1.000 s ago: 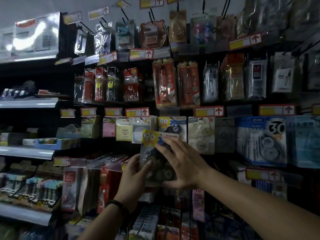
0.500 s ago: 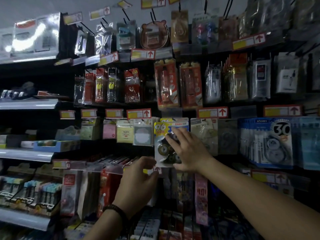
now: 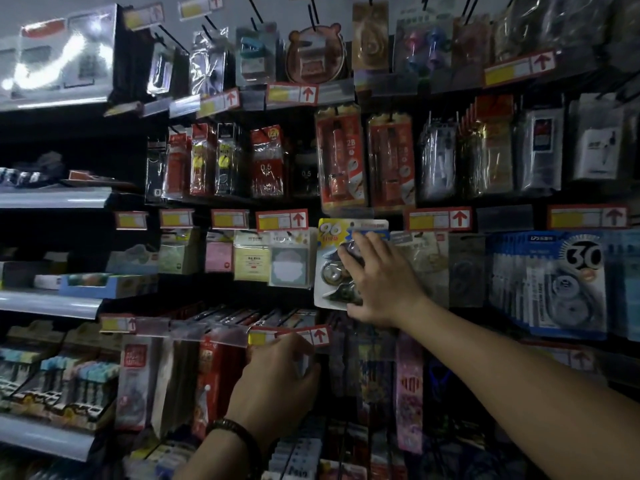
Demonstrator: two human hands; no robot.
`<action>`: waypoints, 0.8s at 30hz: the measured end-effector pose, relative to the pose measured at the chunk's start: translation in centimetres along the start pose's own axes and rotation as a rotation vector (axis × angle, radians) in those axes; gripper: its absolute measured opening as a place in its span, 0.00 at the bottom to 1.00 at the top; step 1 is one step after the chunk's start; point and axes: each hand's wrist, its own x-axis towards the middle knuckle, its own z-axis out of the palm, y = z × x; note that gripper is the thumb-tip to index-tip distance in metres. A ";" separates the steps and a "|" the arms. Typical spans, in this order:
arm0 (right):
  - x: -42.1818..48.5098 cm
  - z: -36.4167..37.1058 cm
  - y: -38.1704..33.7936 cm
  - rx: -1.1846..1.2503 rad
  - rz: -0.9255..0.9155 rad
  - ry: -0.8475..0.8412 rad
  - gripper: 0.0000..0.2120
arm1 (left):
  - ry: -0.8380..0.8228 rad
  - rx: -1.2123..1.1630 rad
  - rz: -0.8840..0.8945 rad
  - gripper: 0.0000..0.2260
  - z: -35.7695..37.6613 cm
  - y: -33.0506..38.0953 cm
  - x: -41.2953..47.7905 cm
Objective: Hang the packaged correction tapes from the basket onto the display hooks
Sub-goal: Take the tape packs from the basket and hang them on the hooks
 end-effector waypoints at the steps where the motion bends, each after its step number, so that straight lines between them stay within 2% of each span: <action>1: 0.1 -0.2 0.0 0.003 0.000 0.005 0.53 | -0.001 -0.004 -0.001 0.03 0.1 -0.1 0.0; 8: 0.2 -1.1 0.1 0.066 0.019 0.011 0.51 | -0.037 -0.006 -0.020 0.09 0.6 -0.6 -0.5; 12: 0.9 -1.4 -0.4 0.029 0.041 -0.111 0.50 | -0.057 0.010 -0.031 0.14 0.8 -0.9 -0.4; 13: 1.0 -1.1 -0.6 0.018 0.051 -0.140 0.48 | -0.063 0.010 -0.034 0.14 0.9 -1.0 -0.3; 16: 1.3 -0.1 -1.1 0.031 0.064 -0.207 0.31 | -0.072 0.008 -0.030 0.11 0.9 -0.9 -0.2; 18: 1.4 0.1 -1.4 0.040 0.088 -0.261 0.24 | -0.086 0.008 -0.016 0.10 1.0 -0.9 -0.3; 24: 0.0 -1.1 -2.8 0.103 0.104 -0.291 0.23 | -0.126 -0.005 0.001 0.06 1.6 -0.7 -1.9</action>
